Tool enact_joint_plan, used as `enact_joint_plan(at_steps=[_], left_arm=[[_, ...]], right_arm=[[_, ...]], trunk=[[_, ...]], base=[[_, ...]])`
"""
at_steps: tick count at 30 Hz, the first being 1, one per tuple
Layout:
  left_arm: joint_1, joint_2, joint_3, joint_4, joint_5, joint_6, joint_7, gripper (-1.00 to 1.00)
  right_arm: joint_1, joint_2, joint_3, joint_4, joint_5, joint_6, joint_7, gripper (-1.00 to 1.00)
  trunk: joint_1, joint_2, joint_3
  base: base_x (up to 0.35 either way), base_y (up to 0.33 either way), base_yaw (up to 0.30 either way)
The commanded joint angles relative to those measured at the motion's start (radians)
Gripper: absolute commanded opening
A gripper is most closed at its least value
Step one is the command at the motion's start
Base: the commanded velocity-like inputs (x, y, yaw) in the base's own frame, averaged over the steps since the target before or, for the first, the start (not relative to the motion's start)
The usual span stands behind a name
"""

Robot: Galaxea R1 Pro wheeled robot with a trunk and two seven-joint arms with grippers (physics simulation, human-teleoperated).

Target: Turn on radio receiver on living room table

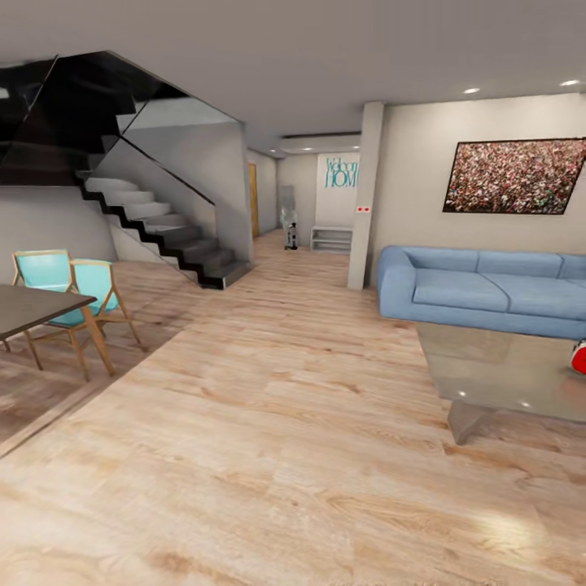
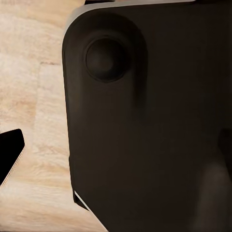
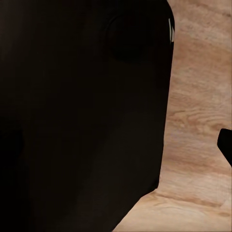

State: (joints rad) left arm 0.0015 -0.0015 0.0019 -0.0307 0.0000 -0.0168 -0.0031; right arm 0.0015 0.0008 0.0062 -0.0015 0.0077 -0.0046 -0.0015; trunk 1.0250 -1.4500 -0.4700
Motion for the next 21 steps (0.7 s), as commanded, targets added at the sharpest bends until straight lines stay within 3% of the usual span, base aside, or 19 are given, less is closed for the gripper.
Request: enact_joint_plan(at_steps=[1,21], left_arm=[[0.0,0.0,0.0,0.0,0.0,0.0,0.0,1.0],[0.0,0.0,0.001,0.0,0.0,0.0,0.0,1.0]], right_arm=[[0.0,0.0,0.0,0.0,0.0,0.0,0.0,1.0],[0.0,0.0,0.0,0.0,0.0,0.0,0.0,1.0]], trunk=[[0.0,0.0,0.0],[0.0,0.0,0.0]], base=[[0.0,0.0,-0.284],[0.0,0.0,-0.284]])
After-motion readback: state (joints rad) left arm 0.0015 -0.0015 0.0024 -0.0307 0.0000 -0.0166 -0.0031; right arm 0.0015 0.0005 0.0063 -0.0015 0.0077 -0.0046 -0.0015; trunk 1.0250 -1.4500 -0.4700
